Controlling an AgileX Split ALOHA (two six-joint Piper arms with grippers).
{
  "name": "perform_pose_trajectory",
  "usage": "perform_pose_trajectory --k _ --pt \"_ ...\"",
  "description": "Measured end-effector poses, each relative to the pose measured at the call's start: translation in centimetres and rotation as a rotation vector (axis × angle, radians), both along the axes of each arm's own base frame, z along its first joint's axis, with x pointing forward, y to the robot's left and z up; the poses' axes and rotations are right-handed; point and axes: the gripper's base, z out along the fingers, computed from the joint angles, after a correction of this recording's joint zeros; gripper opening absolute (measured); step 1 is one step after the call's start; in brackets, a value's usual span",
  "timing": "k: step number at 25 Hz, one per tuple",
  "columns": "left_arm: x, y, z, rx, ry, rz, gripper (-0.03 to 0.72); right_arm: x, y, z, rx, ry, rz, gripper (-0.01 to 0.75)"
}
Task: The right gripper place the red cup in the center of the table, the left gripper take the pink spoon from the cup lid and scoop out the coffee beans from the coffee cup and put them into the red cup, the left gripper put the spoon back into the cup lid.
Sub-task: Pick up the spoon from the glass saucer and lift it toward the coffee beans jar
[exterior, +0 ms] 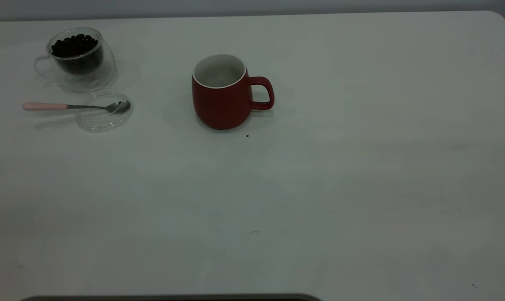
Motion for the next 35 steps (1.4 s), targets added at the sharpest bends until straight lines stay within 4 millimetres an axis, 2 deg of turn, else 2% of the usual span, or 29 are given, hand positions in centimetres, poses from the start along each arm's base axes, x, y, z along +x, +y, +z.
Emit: perform_pose_trajectory --k 10,12,14,16,20,28,32,35 --pt "0.1 0.0 0.0 -0.01 -0.005 0.008 0.482 0.0 0.0 0.0 0.0 0.0 0.0 0.535" --pt "0.5 0.0 0.4 -0.026 0.001 0.022 0.482 0.0 0.0 0.0 0.0 0.0 0.0 0.535" --pt "1.7 0.0 1.3 -0.038 -0.007 0.033 0.482 0.0 0.0 0.0 0.0 0.0 0.0 0.535" --pt "3.6 0.0 2.2 -0.044 0.002 0.039 0.482 0.0 0.0 0.0 0.0 0.001 0.0 0.535" --pt "8.8 0.0 2.8 -0.05 0.095 0.057 0.482 0.0 0.0 0.0 0.0 0.001 0.0 0.535" --pt "20.1 0.4 1.7 -0.056 0.28 0.121 0.482 0.0 0.0 0.0 0.0 0.001 0.0 0.535" --pt "25.0 2.9 -0.2 -0.068 0.39 0.232 0.482 0.0 0.0 0.0 0.0 0.001 0.0 0.535" --pt "28.2 5.9 -2.5 -0.133 0.449 0.353 0.482 0.0 0.0 0.0 0.0 0.001 0.0 0.535"
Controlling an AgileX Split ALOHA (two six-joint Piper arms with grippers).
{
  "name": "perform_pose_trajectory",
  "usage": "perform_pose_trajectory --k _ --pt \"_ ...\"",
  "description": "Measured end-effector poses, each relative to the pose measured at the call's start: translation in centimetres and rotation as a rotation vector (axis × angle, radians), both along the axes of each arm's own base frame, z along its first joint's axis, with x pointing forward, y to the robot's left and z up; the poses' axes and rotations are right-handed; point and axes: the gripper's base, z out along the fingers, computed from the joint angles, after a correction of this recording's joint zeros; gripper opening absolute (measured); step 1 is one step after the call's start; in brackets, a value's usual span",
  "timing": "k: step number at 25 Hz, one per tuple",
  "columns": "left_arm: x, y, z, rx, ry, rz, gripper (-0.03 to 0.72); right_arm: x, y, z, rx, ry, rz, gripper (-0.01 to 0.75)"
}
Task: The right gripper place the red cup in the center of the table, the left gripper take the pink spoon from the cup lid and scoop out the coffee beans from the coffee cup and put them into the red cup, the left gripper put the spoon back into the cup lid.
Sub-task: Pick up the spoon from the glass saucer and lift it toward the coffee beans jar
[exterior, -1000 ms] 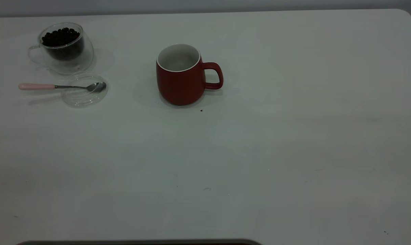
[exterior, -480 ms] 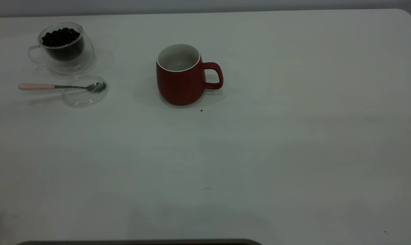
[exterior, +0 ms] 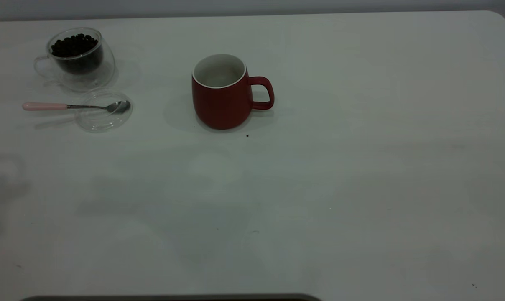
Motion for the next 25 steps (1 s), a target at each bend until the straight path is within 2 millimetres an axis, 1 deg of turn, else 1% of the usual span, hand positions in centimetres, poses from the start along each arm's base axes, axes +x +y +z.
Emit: perform_pose_trajectory --k 2,3,7,9,10,12,15,18,20,22,25 --pt "1.9 1.8 -2.1 -0.039 0.045 0.048 0.482 0.0 0.0 0.0 0.0 0.0 0.0 0.535" --pt "2.6 2.8 -2.8 -0.056 0.058 0.064 0.482 0.0 0.0 0.0 0.0 0.0 0.0 0.535" --pt "5.4 6.4 -6.9 -0.166 0.146 0.092 0.482 0.0 0.0 0.0 0.0 0.0 0.0 0.535" --pt "6.5 7.7 -9.0 -0.242 0.183 0.038 0.482 0.0 0.0 0.0 0.0 0.0 0.0 0.535" --pt "7.0 8.2 -9.7 -0.277 0.19 -0.013 0.482 0.0 0.0 0.0 0.0 0.0 0.0 0.535" --pt "7.9 8.7 -11.3 -0.378 0.198 -0.11 0.482 0.0 0.0 0.0 0.0 0.0 0.0 0.535" --pt "9.2 9.2 -13.1 -0.47 0.166 -0.232 0.482 0.0 0.0 0.0 0.0 0.0 0.0 0.535" --pt "10.4 9.9 -14.6 -0.436 0.118 -0.297 0.482 0.0 0.0 0.0 0.0 0.0 -0.001 0.535" --pt "10.7 10.0 -15.2 -0.439 0.098 -0.295 0.482 0.0 0.0 0.0 0.0 0.0 -0.002 0.535" --pt "11.0 10.0 -15.4 -0.448 0.078 -0.3 0.501 0.0 0.0 0.0 0.0 0.0 -0.002 0.535" --pt "11.4 10.0 -15.8 -0.467 0.069 -0.316 0.574 0.0 0.0 0.0 0.0 0.0 -0.002 0.535"
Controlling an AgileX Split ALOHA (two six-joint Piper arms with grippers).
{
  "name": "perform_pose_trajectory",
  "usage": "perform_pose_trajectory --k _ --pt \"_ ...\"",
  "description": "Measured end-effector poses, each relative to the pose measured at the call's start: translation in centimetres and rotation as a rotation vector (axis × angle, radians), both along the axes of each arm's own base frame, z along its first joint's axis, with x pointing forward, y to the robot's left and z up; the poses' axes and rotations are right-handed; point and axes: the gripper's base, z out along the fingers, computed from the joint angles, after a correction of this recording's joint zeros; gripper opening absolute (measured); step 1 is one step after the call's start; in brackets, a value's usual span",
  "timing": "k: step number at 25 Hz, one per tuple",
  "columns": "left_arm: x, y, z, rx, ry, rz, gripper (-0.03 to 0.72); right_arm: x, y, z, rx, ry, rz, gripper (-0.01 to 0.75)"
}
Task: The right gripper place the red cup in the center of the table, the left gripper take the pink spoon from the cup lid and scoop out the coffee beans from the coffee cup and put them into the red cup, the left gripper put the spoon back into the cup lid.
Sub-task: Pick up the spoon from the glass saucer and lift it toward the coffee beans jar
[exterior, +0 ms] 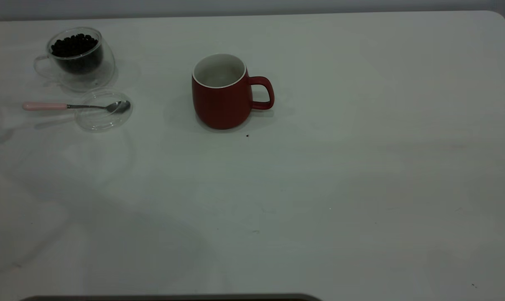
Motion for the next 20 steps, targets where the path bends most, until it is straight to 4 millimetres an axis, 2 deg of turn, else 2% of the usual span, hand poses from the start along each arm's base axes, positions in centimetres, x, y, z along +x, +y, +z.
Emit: perform_pose_trajectory --k 3,5,14,20 --pt "0.3 -0.1 -1.0 -0.039 0.017 -0.006 0.641 0.0 0.0 0.0 0.0 0.0 0.0 0.535" --pt "0.4 -0.2 -1.7 -0.056 0.03 -0.008 0.654 0.0 0.0 0.0 0.0 0.0 0.0 0.535" --pt "1.3 -0.5 -4.6 -0.123 0.015 -0.001 0.649 0.0 0.0 0.0 0.0 0.0 0.0 0.535" --pt "1.6 -1.9 -6.3 -0.181 -0.01 -0.027 0.638 0.0 0.0 0.0 0.0 -0.001 0.0 0.535"
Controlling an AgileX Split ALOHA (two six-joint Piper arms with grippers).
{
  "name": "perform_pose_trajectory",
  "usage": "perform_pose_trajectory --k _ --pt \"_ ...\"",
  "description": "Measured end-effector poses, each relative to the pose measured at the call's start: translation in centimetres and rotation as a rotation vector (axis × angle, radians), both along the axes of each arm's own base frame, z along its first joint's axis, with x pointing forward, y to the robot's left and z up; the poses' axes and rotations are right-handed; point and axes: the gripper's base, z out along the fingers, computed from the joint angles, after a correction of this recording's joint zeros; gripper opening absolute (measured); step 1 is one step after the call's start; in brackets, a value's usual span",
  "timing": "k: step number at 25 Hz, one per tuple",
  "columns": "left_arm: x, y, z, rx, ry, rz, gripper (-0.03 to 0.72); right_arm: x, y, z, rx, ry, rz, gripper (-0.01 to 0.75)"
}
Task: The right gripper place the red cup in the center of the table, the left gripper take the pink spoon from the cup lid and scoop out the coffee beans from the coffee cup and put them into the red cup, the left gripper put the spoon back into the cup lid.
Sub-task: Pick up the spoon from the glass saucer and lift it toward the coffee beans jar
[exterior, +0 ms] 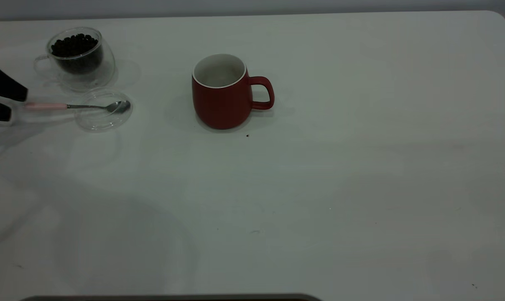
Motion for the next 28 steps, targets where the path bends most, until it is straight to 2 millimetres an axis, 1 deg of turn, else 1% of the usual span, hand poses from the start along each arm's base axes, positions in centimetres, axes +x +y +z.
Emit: perform_pose_trajectory --k 4,10,15,18,22,25,28 --pt "0.4 -0.9 -0.6 0.017 -0.024 -0.031 0.627 0.0 0.0 0.0 0.0 0.0 0.0 0.535" --pt "1.0 -1.8 -0.6 0.014 -0.066 -0.04 0.602 0.0 0.0 0.0 0.0 0.001 -0.001 0.535" --pt "1.1 -3.1 -1.6 0.002 -0.047 -0.067 0.59 0.0 0.0 0.0 0.0 0.001 -0.001 0.535" --pt "1.1 -3.3 -2.1 -0.002 -0.04 -0.07 0.588 0.0 0.0 0.0 0.0 0.001 -0.001 0.535" --pt "1.2 -3.3 -2.1 -0.002 -0.042 -0.068 0.583 0.0 0.0 0.0 0.0 0.001 -0.001 0.535" --pt "1.1 -3.3 -2.3 -0.004 -0.039 -0.067 0.553 0.0 0.0 0.0 0.0 0.001 -0.001 0.535" --pt "1.1 -3.3 -2.3 -0.004 -0.04 -0.066 0.498 0.0 0.0 0.0 0.0 0.001 -0.001 0.534"
